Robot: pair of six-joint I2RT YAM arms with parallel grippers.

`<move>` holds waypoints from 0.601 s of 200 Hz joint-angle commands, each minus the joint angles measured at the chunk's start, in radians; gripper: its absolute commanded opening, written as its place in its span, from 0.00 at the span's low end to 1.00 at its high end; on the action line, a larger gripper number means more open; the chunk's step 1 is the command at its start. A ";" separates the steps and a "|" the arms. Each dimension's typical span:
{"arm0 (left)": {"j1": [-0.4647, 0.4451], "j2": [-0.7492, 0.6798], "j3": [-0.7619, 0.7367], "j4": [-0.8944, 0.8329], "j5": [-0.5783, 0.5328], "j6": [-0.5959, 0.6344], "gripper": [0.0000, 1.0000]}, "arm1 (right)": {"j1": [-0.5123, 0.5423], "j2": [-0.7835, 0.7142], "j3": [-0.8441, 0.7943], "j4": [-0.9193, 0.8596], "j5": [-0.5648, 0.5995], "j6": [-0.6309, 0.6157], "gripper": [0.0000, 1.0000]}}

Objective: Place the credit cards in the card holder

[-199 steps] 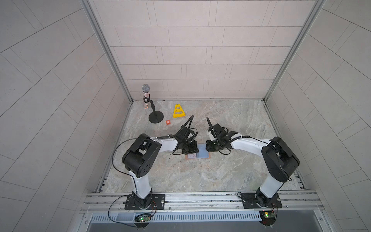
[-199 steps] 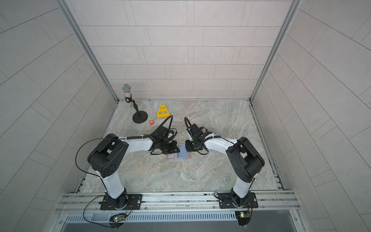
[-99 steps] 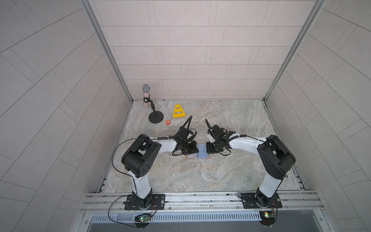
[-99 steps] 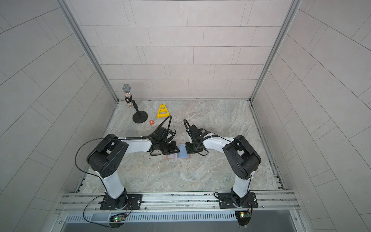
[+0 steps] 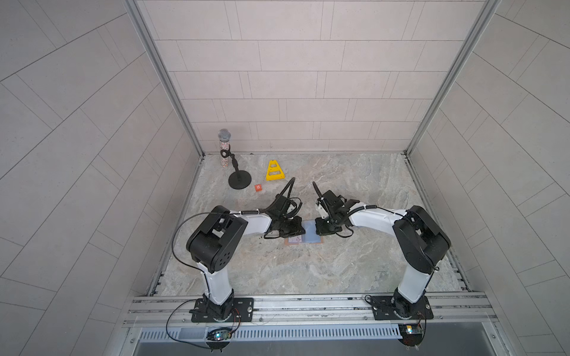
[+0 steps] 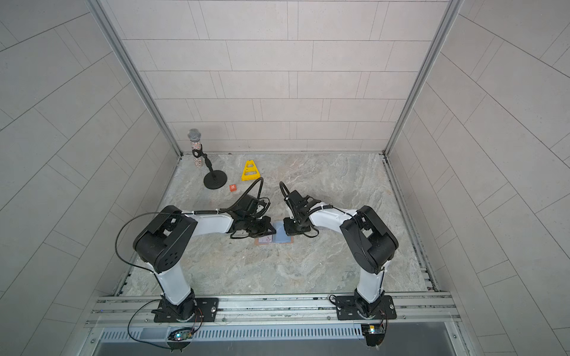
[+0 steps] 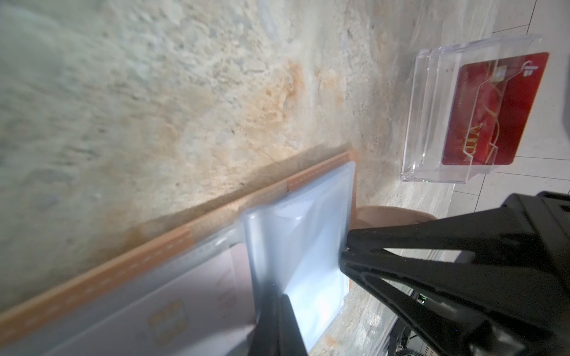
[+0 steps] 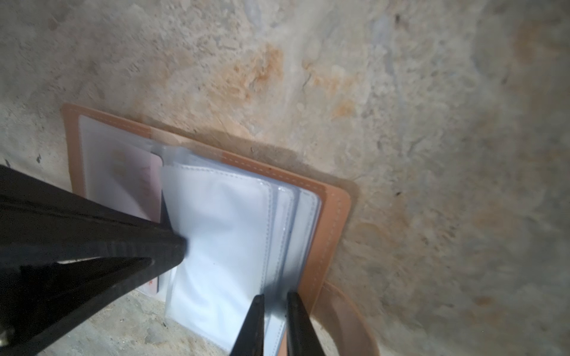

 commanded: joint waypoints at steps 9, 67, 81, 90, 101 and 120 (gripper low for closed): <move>0.006 -0.009 -0.021 -0.015 -0.008 0.001 0.00 | 0.019 0.028 0.002 0.008 -0.040 -0.006 0.22; 0.005 -0.023 -0.019 -0.022 -0.007 0.009 0.00 | 0.019 0.001 -0.010 0.028 -0.043 0.008 0.22; 0.006 -0.029 -0.018 -0.039 -0.027 0.018 0.00 | 0.019 -0.026 -0.016 0.030 -0.026 0.008 0.23; 0.006 -0.034 -0.020 -0.048 -0.038 0.023 0.00 | 0.019 -0.045 -0.019 0.028 -0.009 0.010 0.25; 0.006 -0.039 -0.024 -0.048 -0.039 0.024 0.00 | 0.017 -0.067 -0.021 0.028 -0.002 0.010 0.26; 0.006 -0.038 -0.028 -0.028 -0.023 0.013 0.00 | 0.012 -0.089 -0.020 0.026 -0.021 0.009 0.26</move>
